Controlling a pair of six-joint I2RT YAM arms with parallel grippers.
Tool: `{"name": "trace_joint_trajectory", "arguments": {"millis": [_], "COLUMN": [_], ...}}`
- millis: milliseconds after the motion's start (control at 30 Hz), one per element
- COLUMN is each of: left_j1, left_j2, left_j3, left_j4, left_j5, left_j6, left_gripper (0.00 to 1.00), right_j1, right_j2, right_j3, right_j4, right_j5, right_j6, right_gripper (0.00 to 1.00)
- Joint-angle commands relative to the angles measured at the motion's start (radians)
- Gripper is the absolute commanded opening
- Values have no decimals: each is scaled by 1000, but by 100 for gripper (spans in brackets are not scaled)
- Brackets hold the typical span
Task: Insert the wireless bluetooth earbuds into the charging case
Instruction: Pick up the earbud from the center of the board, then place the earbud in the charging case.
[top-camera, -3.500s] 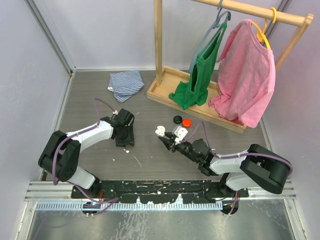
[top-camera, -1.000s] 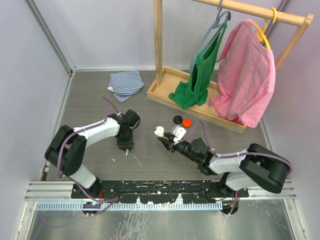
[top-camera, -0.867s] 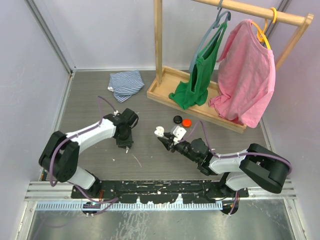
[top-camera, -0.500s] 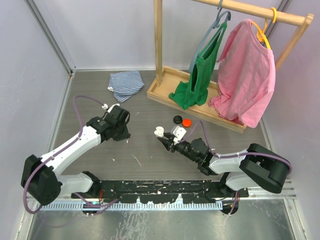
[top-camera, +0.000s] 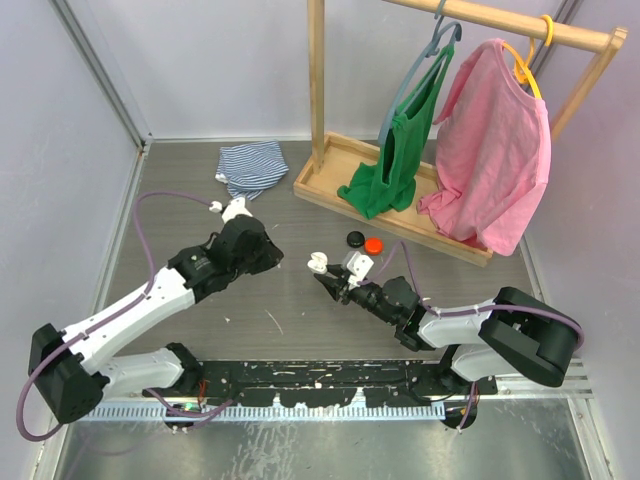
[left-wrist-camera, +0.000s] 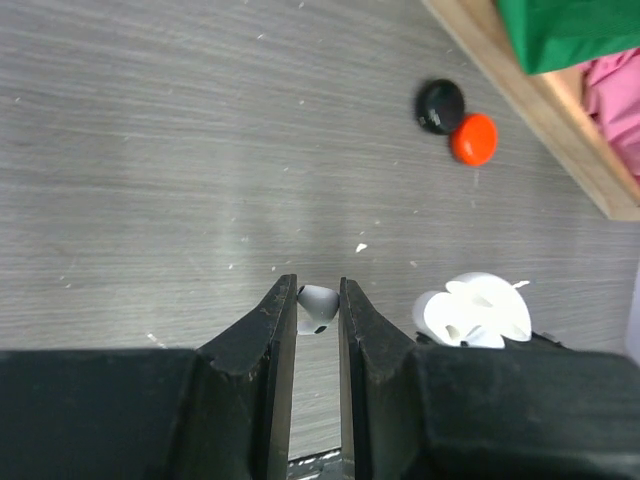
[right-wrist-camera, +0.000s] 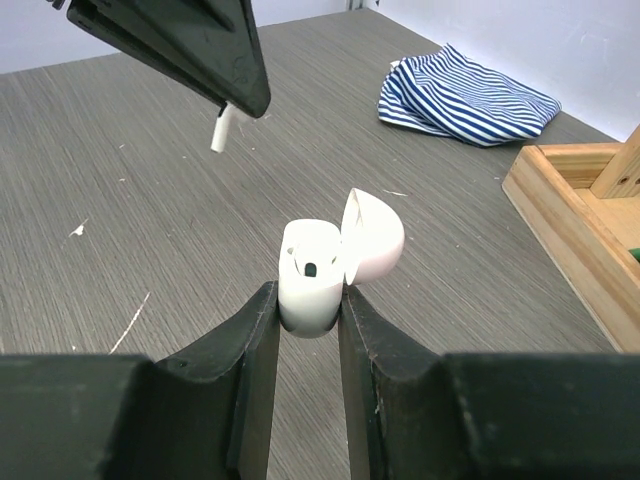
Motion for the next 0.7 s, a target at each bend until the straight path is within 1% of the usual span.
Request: {"name": "trace_joint_trajectory", "arguments": {"millis": [0, 167, 467, 667], "left_j1": [-42, -92, -151, -184], "left_j2": [-52, -76, -73, -69], "left_j3": [-17, -46, -116, -130], "left_j4": [169, 274, 456, 508], "left_j5": [-87, -132, -135, -148], "left_j6": [-21, -16, -52, -60], "left_gripper": [11, 11, 11, 11], "right_j1": [-4, -3, -3, -3], "right_j2": [-4, -3, -4, -2], "right_j3": [5, -4, -14, -16], "right_j4": [95, 120, 147, 155], "right_j5": [-9, -17, -23, -22], "right_j6": [4, 12, 17, 21], "right_gripper": [1, 1, 1, 1]}}
